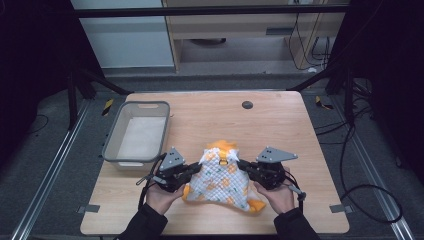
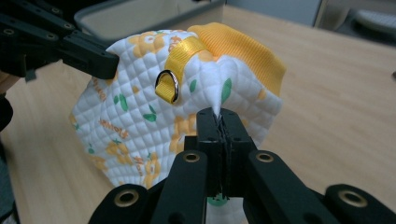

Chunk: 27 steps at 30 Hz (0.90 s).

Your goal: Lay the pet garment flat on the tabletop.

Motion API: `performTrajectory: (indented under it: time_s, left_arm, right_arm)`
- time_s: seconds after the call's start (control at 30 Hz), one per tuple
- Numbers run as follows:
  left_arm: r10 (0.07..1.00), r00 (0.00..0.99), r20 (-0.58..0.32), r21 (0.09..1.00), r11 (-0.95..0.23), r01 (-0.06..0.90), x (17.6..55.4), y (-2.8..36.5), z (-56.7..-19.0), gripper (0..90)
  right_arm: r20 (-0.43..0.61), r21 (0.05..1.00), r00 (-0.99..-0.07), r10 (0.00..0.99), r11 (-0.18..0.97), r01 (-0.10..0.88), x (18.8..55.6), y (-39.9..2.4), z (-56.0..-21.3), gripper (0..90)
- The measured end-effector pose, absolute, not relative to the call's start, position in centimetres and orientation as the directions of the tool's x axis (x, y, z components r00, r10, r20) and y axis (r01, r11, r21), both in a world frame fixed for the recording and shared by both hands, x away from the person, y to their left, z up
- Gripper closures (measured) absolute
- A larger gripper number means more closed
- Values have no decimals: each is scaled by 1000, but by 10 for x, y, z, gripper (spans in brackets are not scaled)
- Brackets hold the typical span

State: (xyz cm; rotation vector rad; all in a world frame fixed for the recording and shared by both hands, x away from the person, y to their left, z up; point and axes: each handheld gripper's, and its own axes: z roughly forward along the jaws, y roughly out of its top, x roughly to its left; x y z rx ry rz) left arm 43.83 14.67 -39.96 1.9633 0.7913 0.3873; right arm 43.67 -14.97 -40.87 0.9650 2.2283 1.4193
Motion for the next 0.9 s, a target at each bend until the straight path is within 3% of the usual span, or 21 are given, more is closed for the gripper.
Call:
performTrajectory:
  time_s: [0.17, 0.27, 0.3, 0.37, 0.4, 0.43, 0.6, 0.73, 0.9]
  left_arm:
    - [746, 666, 15, 878, -329, 348, 476, 137, -383, 871]
    - [779, 627, 5, 878, -304, 371, 494, 132, -389, 844]
    - [813, 582, -17, 876, -268, 401, 510, 131, -399, 718]
    - [830, 557, -26, 871, -255, 421, 516, 131, -403, 570]
    - [843, 537, -36, 866, -242, 437, 520, 133, -406, 570]
    - [848, 529, -32, 872, -235, 430, 522, 139, -411, 448]
    - [842, 537, -41, 871, -233, 432, 513, 159, -416, 333]
    - [837, 546, -31, 866, -250, 433, 497, 178, -419, 282]
    - [825, 565, -8, 839, -302, 453, 479, 194, -431, 280]
  right_arm:
    - [2, 913, -631, 776, 255, 317, 469, -138, -397, 859]
    - [-27, 911, -584, 812, 260, 319, 487, -133, -402, 836]
    - [-48, 901, -534, 844, 267, 341, 503, -129, -410, 795]
    - [-56, 889, -491, 870, 267, 371, 513, -130, -418, 749]
    - [-56, 889, -491, 870, 267, 371, 513, -130, -418, 749]
    - [-48, 888, -483, 875, 259, 380, 515, -135, -420, 711]
    - [-45, 901, -511, 858, 255, 350, 501, -149, -413, 633]
    - [-39, 906, -552, 833, 263, 333, 482, -165, -407, 564]
    - [-18, 898, -591, 807, 273, 346, 461, -178, -414, 500]
